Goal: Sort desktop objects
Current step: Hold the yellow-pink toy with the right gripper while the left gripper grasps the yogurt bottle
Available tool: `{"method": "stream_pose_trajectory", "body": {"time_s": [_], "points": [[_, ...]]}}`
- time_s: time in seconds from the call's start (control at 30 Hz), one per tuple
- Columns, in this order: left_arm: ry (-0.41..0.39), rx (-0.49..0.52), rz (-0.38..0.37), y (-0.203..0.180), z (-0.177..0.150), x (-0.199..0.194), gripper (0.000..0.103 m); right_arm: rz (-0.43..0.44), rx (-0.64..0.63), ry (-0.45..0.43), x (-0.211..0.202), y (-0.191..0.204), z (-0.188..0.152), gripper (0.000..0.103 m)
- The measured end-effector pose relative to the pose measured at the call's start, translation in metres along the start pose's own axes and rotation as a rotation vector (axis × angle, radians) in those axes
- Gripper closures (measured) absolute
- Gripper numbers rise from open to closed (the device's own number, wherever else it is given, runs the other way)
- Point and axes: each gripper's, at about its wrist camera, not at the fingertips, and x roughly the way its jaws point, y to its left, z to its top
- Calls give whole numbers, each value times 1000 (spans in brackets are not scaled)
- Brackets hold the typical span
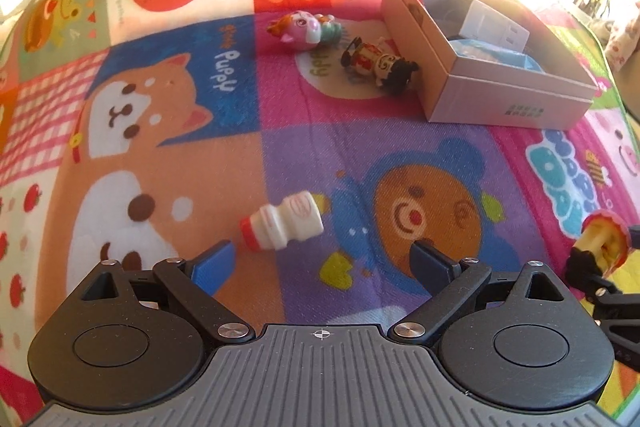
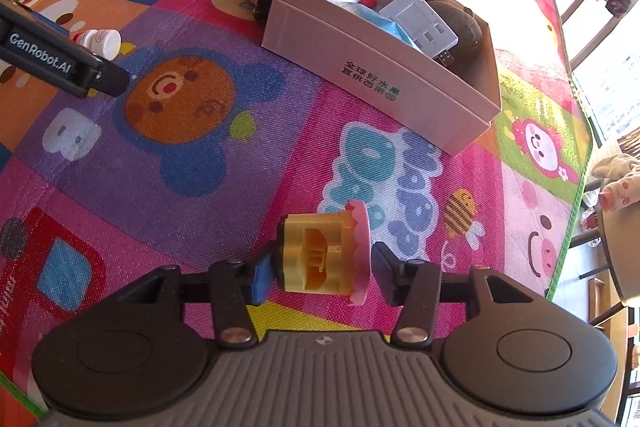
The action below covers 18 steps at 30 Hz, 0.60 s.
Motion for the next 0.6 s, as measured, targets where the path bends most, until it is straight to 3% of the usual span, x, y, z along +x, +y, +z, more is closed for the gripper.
{"method": "stream_pose_trajectory", "body": {"time_s": [0.17, 0.2, 0.27, 0.37, 0.5, 0.57, 0.6], "points": [[-32, -50, -37, 0, -2, -6, 7, -15, -5, -9, 0, 3, -1, 51], [-42, -53, -38, -1, -2, -7, 11, -18, -7, -10, 0, 4, -1, 51], [-60, -61, -25, -2, 0, -6, 17, -20, -11, -13, 0, 4, -1, 51], [-44, -78, 38, 0, 7, 2, 17, -18, -12, -16, 0, 3, -1, 51], [-24, -126, 44, 11, 14, 10, 17, -17, -5, -18, 0, 2, -1, 50], [-28, -105, 50, 12, 15, 13, 23, -19, 0, -19, 0, 3, -1, 50], [-24, -94, 47, 13, 15, 15, 36, -20, 3, -19, 0, 3, -1, 50]]}}
